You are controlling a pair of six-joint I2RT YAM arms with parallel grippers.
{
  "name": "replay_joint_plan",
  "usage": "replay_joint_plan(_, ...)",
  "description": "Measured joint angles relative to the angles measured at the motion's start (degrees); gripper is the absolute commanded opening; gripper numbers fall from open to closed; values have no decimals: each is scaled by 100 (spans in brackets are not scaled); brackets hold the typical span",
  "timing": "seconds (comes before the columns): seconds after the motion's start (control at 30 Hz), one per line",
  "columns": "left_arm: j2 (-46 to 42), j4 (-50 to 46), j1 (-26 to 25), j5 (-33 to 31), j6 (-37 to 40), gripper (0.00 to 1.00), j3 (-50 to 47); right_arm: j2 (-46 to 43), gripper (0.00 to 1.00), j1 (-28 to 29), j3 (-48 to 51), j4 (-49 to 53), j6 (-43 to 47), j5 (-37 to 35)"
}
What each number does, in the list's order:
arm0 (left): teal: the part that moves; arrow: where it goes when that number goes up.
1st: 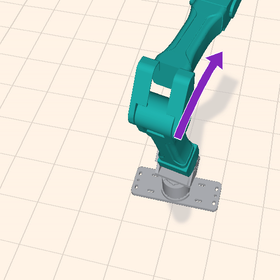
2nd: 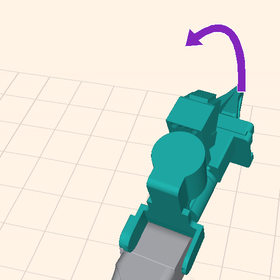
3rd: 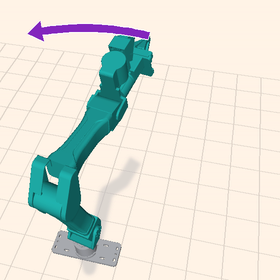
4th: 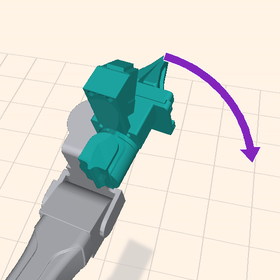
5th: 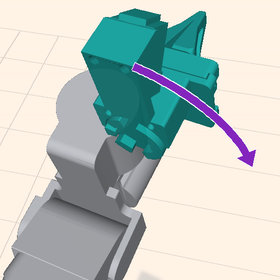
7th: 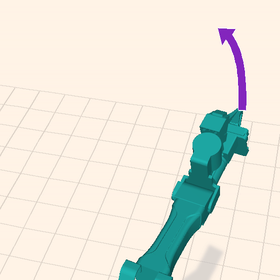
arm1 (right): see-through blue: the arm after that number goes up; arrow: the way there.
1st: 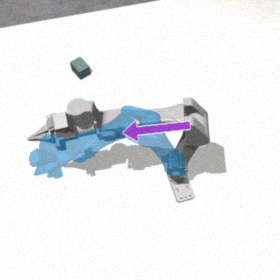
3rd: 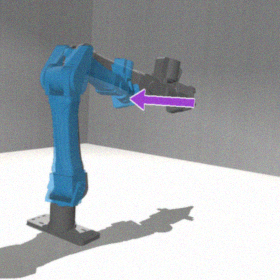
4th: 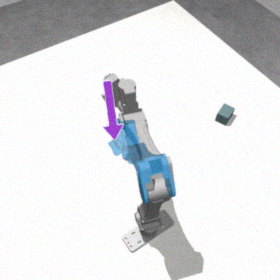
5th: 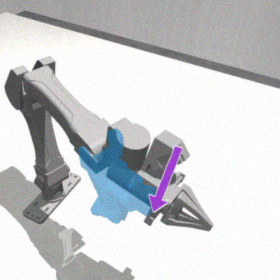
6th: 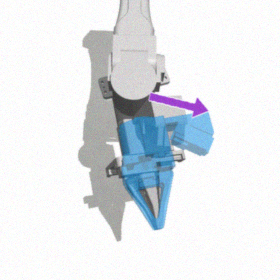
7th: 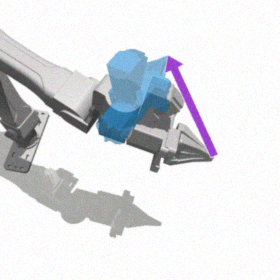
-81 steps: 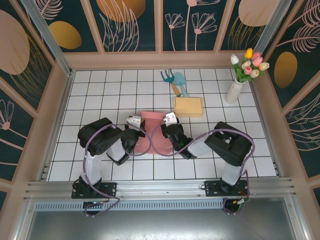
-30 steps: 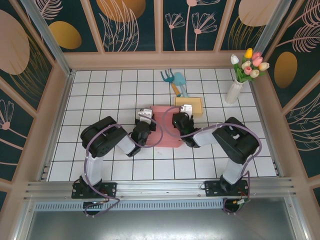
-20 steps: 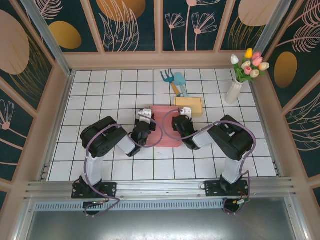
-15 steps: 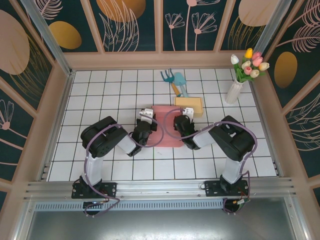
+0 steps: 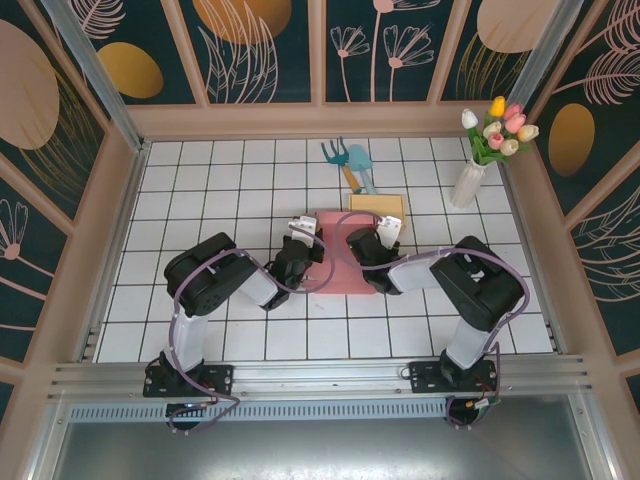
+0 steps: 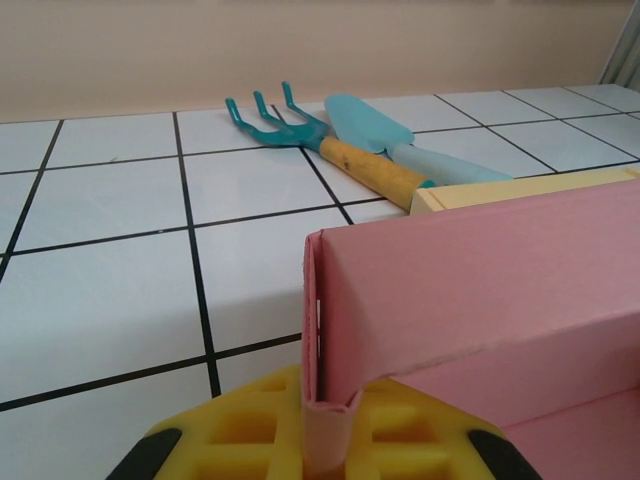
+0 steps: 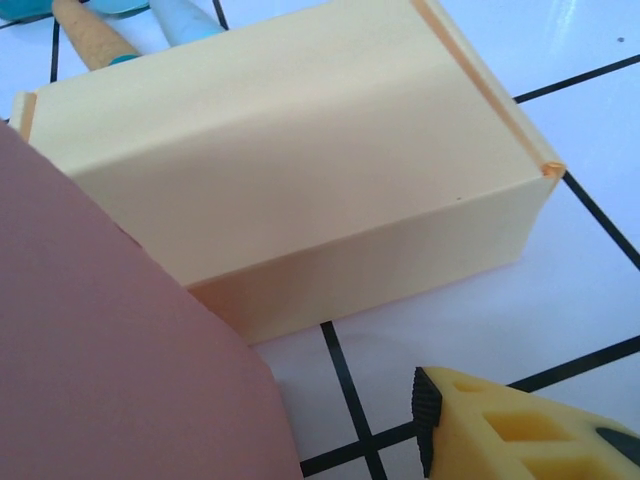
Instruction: Fold the paper box
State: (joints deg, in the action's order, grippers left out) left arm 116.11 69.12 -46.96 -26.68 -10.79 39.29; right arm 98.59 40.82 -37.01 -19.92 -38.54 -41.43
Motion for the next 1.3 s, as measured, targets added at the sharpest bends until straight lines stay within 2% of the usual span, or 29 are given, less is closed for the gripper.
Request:
replay_joint_plan(0.13, 0, 4, -4, -31, -4, 12, 4, -166, 59, 57, 264, -319, 275, 33)
replay_joint_plan(0.27, 0, 0, -4, -144, 0, 12, 0, -660, 73, 81, 815, -767, 822, 673)
replay_joint_plan(0.47, 2, -138, 223, -833, 2, 12, -15, -1510, 88, 299, 1128, -566, 990, 1193)
replay_joint_plan(0.63, 2, -219, 295, -1082, 0, 12, 13, -2557, 90, 431, 1419, -140, 986, 1617)
replay_joint_plan(0.9, -120, -640, 293, -1056, 4, 13, 136, -4859, 90, 372, 1447, 1158, 1298, 1488)
replay_joint_plan(1.03, -658, -1268, 297, -798, 179, 13, 114, -5737, 89, 339, 1606, 1150, 1250, 1504)
replay_joint_plan(1.13, -1368, -2122, 297, -673, 470, 13, 205, -6124, 89, 339, 1921, 1036, 1215, 1679)
replay_joint_plan(1.3, -2247, -3934, 299, -402, 1412, 17, 1237, -6411, 91, 339, 1958, 1154, 1213, 2120)
